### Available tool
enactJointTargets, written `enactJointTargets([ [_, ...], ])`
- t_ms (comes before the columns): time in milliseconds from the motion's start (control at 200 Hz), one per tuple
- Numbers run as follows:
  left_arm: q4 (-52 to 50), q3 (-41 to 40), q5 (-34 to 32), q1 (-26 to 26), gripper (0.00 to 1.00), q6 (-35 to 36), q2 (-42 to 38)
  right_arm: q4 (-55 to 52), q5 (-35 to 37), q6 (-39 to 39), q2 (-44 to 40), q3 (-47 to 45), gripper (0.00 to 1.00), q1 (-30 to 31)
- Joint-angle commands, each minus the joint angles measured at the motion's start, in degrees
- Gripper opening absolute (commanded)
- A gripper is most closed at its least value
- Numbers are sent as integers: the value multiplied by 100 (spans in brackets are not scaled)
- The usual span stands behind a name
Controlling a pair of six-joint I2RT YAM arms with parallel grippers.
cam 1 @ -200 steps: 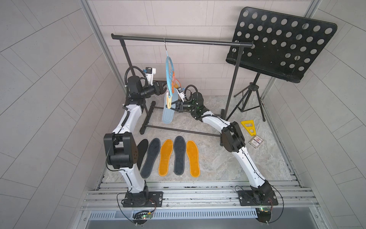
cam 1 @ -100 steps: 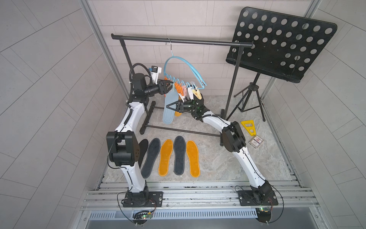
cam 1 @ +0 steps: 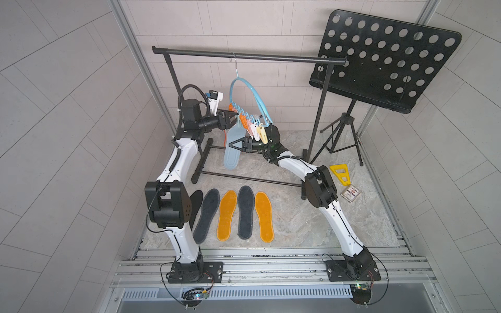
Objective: Take the shoe insoles off the hanger
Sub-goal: Open the clamp at the hanger.
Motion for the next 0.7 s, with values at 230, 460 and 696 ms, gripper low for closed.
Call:
enactJointTargets([
  [230,-362,-16,632,131,61,460,-355,-28,-31,28,-365,-85,0,-44],
  [460,-260,1,864,-25,59,431,-276,-30,-8,24,-376,-79,0,-44],
  [696,-286,243,678,-192,60,461,-44,-32,-17,43,-411,-121,0,-44],
])
